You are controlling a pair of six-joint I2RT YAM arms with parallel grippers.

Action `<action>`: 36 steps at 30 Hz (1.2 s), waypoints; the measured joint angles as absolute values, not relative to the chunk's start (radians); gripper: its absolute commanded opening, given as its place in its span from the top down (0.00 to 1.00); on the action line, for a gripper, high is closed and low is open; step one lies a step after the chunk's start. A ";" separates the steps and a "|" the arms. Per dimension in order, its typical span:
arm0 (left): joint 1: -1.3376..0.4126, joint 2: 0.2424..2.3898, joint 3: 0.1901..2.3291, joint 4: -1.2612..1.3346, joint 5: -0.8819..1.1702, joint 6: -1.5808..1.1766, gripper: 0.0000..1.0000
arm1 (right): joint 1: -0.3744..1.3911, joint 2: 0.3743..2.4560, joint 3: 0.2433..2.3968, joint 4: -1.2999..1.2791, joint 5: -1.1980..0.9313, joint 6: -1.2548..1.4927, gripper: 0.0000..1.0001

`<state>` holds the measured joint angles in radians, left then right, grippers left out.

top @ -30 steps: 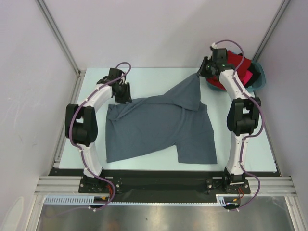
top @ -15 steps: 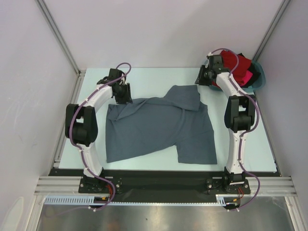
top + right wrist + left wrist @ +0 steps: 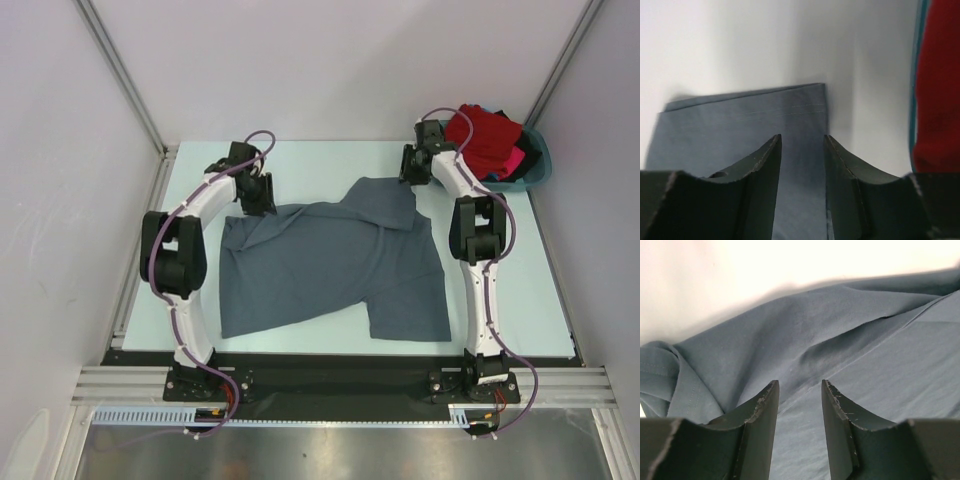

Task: Fold and stack the t-shirts
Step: Fold the tshirt

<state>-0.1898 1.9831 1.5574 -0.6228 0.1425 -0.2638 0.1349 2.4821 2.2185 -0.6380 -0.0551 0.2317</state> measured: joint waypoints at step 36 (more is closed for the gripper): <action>-0.190 2.017 1.568 -0.641 0.142 -0.251 0.56 | 0.136 2.563 2.286 -0.622 -0.042 0.204 1.00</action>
<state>-0.1898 2.0167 1.5677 -0.6411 0.1425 -0.2512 0.1364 2.5633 2.2860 -0.6220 -0.0422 0.2035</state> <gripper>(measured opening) 0.439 0.009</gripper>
